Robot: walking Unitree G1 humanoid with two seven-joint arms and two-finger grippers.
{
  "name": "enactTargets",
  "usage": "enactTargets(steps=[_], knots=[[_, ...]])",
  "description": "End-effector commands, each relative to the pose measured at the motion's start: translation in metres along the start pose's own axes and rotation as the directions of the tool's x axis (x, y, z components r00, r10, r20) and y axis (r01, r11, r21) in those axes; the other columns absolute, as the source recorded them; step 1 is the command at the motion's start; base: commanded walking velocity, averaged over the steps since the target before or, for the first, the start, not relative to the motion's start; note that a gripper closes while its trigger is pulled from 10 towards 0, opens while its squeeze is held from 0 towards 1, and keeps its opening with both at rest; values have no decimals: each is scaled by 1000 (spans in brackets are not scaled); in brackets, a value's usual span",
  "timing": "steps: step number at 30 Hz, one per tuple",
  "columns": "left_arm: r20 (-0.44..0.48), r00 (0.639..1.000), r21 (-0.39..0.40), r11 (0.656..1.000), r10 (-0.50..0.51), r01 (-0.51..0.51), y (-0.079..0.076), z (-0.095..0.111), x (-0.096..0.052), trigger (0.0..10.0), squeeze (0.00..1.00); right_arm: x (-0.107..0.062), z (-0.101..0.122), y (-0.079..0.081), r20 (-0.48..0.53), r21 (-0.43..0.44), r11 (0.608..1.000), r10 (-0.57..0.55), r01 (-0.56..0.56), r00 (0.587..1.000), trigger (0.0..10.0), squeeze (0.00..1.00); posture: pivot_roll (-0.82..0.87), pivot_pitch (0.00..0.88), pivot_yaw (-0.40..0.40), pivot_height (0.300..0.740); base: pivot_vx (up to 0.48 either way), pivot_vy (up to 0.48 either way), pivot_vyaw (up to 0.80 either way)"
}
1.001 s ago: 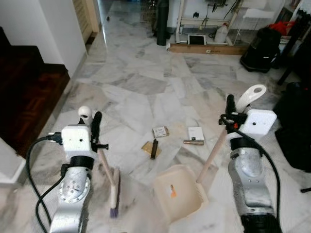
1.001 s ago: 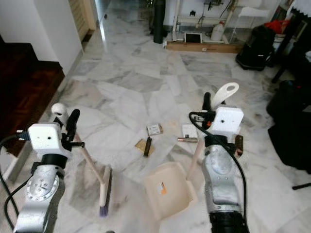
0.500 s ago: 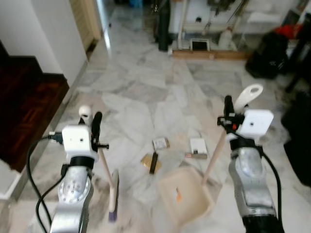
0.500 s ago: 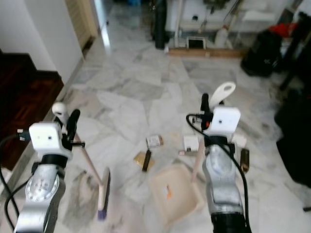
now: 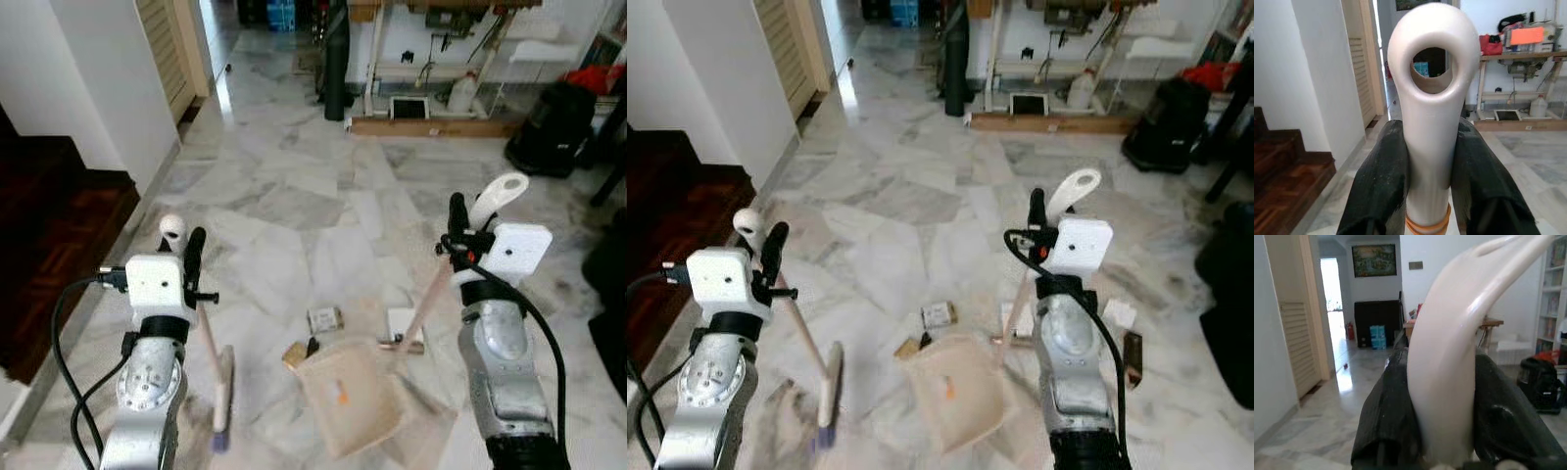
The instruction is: Sweep floor
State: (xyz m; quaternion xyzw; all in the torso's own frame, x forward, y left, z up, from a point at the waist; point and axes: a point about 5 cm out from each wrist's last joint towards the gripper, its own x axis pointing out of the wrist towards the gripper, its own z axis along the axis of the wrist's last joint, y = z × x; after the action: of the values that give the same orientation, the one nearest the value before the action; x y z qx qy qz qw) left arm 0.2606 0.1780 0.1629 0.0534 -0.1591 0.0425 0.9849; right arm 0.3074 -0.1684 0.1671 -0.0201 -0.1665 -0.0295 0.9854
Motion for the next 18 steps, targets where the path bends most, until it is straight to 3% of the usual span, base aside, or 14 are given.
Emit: enactTargets(steps=[1,18], knots=[[51,999,28,1000,14,-15,5,9,3,10000,0,4,10,7,42,44,999,12,-14,999,10000,0,0,77,11,740,394,0,0],[59,998,19,1000,8,-9,1,11,7,10000,0,6,9,5,26,40,999,11,-12,1000,10000,0,-5,91,10,740,389,0,0]])
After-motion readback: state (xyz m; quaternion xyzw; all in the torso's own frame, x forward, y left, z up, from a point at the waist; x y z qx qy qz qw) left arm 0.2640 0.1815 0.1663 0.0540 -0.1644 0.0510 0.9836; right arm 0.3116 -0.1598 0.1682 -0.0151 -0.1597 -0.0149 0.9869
